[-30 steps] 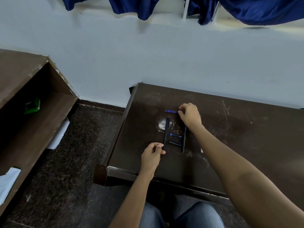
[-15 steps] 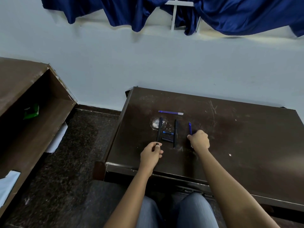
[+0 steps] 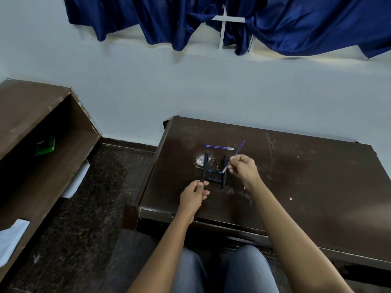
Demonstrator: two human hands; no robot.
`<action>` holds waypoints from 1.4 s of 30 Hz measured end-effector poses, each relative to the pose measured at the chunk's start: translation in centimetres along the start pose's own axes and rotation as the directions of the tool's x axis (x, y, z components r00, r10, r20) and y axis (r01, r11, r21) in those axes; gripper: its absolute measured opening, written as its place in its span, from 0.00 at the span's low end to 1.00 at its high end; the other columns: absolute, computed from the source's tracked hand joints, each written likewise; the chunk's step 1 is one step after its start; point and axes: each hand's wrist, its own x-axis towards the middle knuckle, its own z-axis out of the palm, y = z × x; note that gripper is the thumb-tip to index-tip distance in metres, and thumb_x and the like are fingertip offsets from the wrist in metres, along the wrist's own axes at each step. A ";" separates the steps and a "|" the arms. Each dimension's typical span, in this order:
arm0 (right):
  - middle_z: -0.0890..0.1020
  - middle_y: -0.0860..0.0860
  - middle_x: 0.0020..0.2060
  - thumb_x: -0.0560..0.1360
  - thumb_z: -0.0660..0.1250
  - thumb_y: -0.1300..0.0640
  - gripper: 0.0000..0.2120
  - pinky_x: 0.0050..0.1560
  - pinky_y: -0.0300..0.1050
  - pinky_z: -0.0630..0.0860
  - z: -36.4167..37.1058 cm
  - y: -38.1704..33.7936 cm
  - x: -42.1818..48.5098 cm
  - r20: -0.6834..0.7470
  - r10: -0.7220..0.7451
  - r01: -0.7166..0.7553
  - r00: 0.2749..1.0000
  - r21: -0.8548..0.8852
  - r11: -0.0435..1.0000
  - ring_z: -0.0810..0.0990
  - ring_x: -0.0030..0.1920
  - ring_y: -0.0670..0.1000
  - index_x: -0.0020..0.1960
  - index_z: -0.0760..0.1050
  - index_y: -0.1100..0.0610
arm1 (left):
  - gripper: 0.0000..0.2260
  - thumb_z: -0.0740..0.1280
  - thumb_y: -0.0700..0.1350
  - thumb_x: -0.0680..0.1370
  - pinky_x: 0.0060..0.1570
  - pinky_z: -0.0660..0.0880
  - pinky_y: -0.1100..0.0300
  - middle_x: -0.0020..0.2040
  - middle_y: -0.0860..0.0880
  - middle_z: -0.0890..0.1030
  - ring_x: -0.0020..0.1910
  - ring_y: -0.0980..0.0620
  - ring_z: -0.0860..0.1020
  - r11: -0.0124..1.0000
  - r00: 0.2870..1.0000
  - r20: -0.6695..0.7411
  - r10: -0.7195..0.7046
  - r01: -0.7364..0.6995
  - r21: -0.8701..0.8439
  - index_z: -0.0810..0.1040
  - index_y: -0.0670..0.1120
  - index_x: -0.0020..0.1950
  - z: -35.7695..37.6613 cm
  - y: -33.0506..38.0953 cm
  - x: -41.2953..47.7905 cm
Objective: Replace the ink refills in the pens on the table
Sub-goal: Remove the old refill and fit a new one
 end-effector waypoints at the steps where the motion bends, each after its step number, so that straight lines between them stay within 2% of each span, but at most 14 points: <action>1: 0.77 0.53 0.32 0.79 0.63 0.64 0.09 0.32 0.34 0.76 0.7 -0.4 -0.7 0.051 -0.039 0.037 0.998 0.040 0.999 0.76 0.31 0.46 0.39 0.73 0.58 | 0.13 0.54 0.48 0.83 0.44 0.72 0.63 0.48 0.51 0.82 0.46 0.57 0.78 1.000 1.000 -0.003 0.011 -0.011 0.004 0.78 0.52 0.57 0.0 0.1 0.1; 4: 0.79 0.52 0.33 0.79 0.61 0.65 0.08 0.34 0.35 0.77 2.2 -0.8 -2.3 0.165 -0.100 0.093 0.981 0.052 0.994 0.78 0.31 0.44 0.42 0.74 0.59 | 0.13 0.55 0.48 0.83 0.41 0.70 0.65 0.46 0.51 0.82 0.45 0.57 0.77 0.999 0.999 -0.018 0.043 -0.043 0.001 0.79 0.51 0.56 -0.1 0.2 0.1; 8: 0.79 0.54 0.34 0.79 0.62 0.65 0.06 0.34 0.34 0.78 3.4 -0.3 -2.9 0.216 -0.126 0.122 0.968 0.030 0.992 0.79 0.31 0.44 0.44 0.74 0.60 | 0.13 0.55 0.47 0.83 0.38 0.69 0.67 0.45 0.51 0.81 0.43 0.59 0.77 0.997 0.997 -0.020 0.072 -0.072 0.012 0.79 0.50 0.57 -0.3 0.2 0.3; 14: 0.80 0.55 0.34 0.79 0.62 0.66 0.05 0.35 0.35 0.78 3.8 -0.1 -3.2 0.244 -0.137 0.143 0.960 -0.007 0.990 0.79 0.31 0.44 0.45 0.75 0.61 | 0.11 0.57 0.46 0.83 0.48 0.75 0.65 0.45 0.50 0.82 0.50 0.52 0.80 0.997 0.997 -0.024 0.075 -0.075 0.025 0.80 0.52 0.53 -0.5 -0.2 1.0; 20: 0.81 0.56 0.36 0.79 0.61 0.67 0.05 0.39 0.37 0.80 3.9 0.4 -3.0 0.274 -0.152 0.183 0.950 -0.091 0.979 0.79 0.35 0.49 0.51 0.74 0.68 | 0.11 0.57 0.49 0.82 0.39 0.71 0.62 0.49 0.51 0.82 0.48 0.56 0.77 0.999 1.000 0.002 -0.015 0.015 0.035 0.79 0.56 0.54 -0.6 -0.5 1.1; 25: 0.81 0.53 0.37 0.79 0.61 0.66 0.07 0.40 0.37 0.78 3.9 1.1 -3.0 0.333 -0.157 0.213 0.930 -0.139 0.967 0.79 0.36 0.47 0.52 0.75 0.69 | 0.11 0.57 0.50 0.82 0.42 0.73 0.59 0.50 0.52 0.82 0.50 0.55 0.77 0.999 0.999 0.000 -0.042 0.042 0.027 0.79 0.57 0.54 -0.6 -0.7 1.5; 29: 0.83 0.55 0.44 0.77 0.62 0.67 0.08 0.43 0.35 0.77 3.8 1.8 -2.8 0.458 -0.141 0.271 0.877 -0.231 0.935 0.82 0.42 0.49 0.52 0.79 0.65 | 0.12 0.57 0.51 0.82 0.48 0.75 0.56 0.49 0.53 0.82 0.52 0.54 0.78 1.000 1.000 0.000 -0.027 0.027 0.011 0.78 0.55 0.58 -0.7 -0.8 1.9; 31: 0.84 0.53 0.48 0.76 0.62 0.69 0.12 0.51 0.35 0.76 3.7 2.0 -2.2 0.455 -0.153 0.328 0.877 -0.336 0.883 0.82 0.49 0.47 0.53 0.81 0.61 | 0.11 0.57 0.51 0.82 0.48 0.75 0.55 0.49 0.52 0.82 0.51 0.54 0.78 1.000 1.000 -0.009 0.002 -0.002 0.000 0.79 0.55 0.56 -0.7 -0.7 2.1; 33: 0.84 0.53 0.51 0.75 0.61 0.71 0.15 0.55 0.33 0.74 3.5 2.2 -1.1 0.370 -0.201 0.375 0.907 -0.490 0.787 0.80 0.52 0.45 0.54 0.82 0.59 | 0.11 0.57 0.50 0.82 0.47 0.75 0.56 0.48 0.51 0.82 0.48 0.55 0.77 1.000 0.999 -0.022 0.028 -0.029 -0.013 0.79 0.56 0.54 -0.9 -0.7 2.2; 36: 0.84 0.53 0.52 0.75 0.61 0.68 0.15 0.61 0.43 0.74 3.4 2.3 1.1 0.252 -0.252 0.355 0.934 -0.722 0.594 0.80 0.56 0.50 0.56 0.81 0.58 | 0.11 0.57 0.49 0.82 0.43 0.73 0.59 0.47 0.52 0.81 0.44 0.58 0.76 0.998 0.999 -0.030 0.041 -0.042 -0.038 0.79 0.55 0.54 -1.2 -0.8 2.1; 39: 0.83 0.55 0.54 0.76 0.62 0.64 0.15 0.63 0.50 0.74 3.6 2.2 3.1 0.232 -0.158 0.277 0.960 -0.867 0.414 0.75 0.60 0.56 0.59 0.79 0.53 | 0.11 0.57 0.49 0.82 0.41 0.72 0.61 0.46 0.52 0.81 0.43 0.58 0.76 0.998 0.998 -0.037 0.045 -0.047 -0.048 0.79 0.54 0.55 -1.5 -1.0 2.0; 42: 0.79 0.58 0.58 0.75 0.64 0.60 0.15 0.61 0.50 0.75 4.1 1.6 3.9 0.241 -0.083 0.255 0.967 -0.920 0.297 0.78 0.57 0.58 0.60 0.78 0.50 | 0.11 0.58 0.48 0.82 0.40 0.73 0.62 0.47 0.52 0.81 0.44 0.58 0.76 0.997 0.998 -0.042 0.050 -0.052 -0.056 0.79 0.54 0.55 -1.6 -1.1 1.9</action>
